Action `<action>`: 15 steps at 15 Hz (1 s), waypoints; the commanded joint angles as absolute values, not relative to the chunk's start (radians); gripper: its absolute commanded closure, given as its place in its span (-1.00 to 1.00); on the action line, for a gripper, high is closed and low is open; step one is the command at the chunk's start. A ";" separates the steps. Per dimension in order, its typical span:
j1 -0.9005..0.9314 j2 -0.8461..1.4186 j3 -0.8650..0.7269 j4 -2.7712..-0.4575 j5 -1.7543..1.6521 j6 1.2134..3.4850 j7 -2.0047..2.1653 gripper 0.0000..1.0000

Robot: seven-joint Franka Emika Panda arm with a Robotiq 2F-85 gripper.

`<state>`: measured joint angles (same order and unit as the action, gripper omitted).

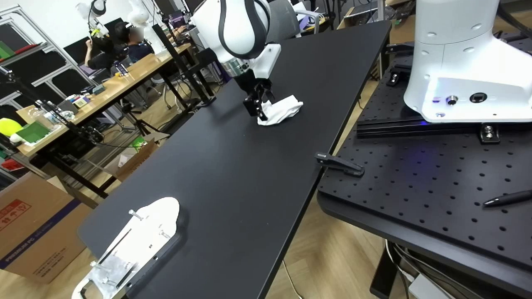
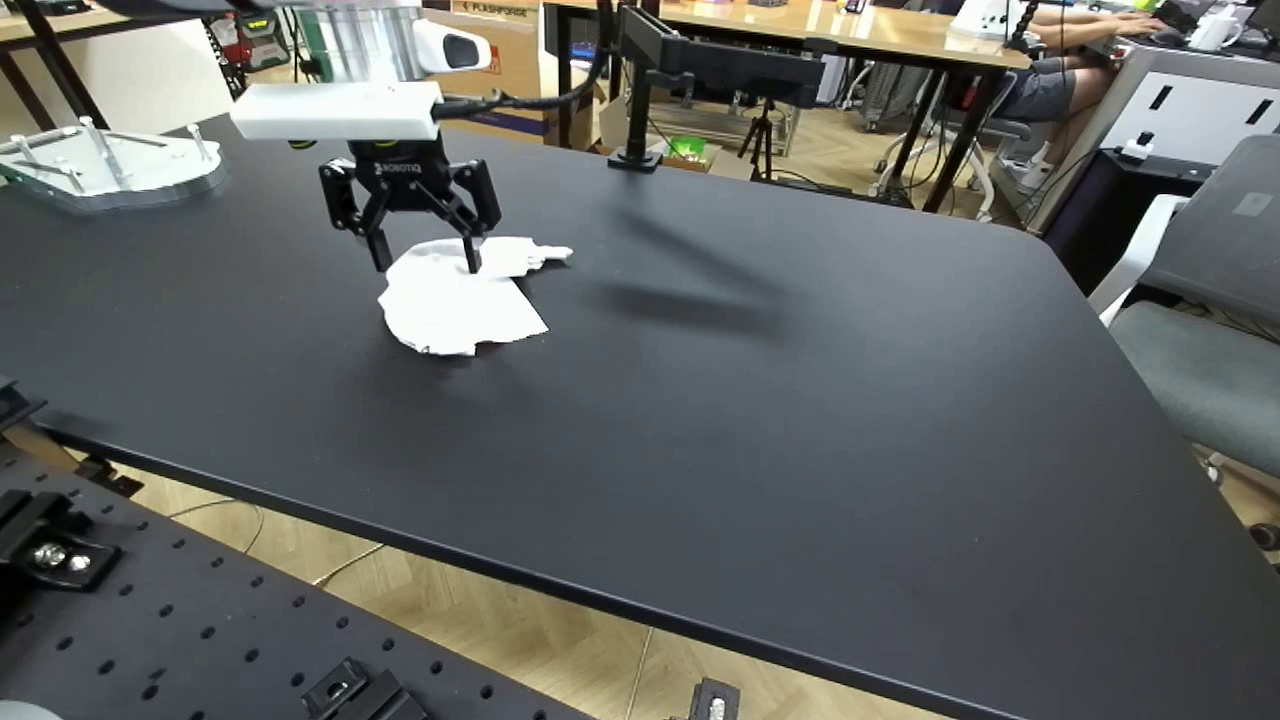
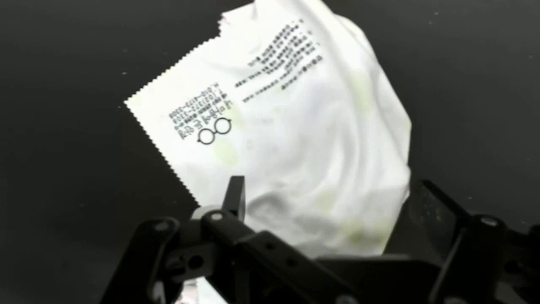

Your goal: Pick the cloth on the table and put it on the black stand

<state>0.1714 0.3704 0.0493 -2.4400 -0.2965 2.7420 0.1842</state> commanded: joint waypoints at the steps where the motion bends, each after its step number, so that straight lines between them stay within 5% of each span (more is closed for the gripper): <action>1: 0.224 0.399 0.048 -2.397 -0.268 2.690 0.184 -1.00; 3: 0.231 0.411 0.050 -2.394 -0.251 2.668 0.174 -0.48; 5: 0.229 0.410 0.053 -2.402 -0.229 2.661 0.172 -0.19; 13: 0.225 0.367 0.041 -2.422 -0.204 2.651 0.168 0.90; 15: 0.221 0.341 0.037 -2.419 -0.206 2.623 0.162 1.00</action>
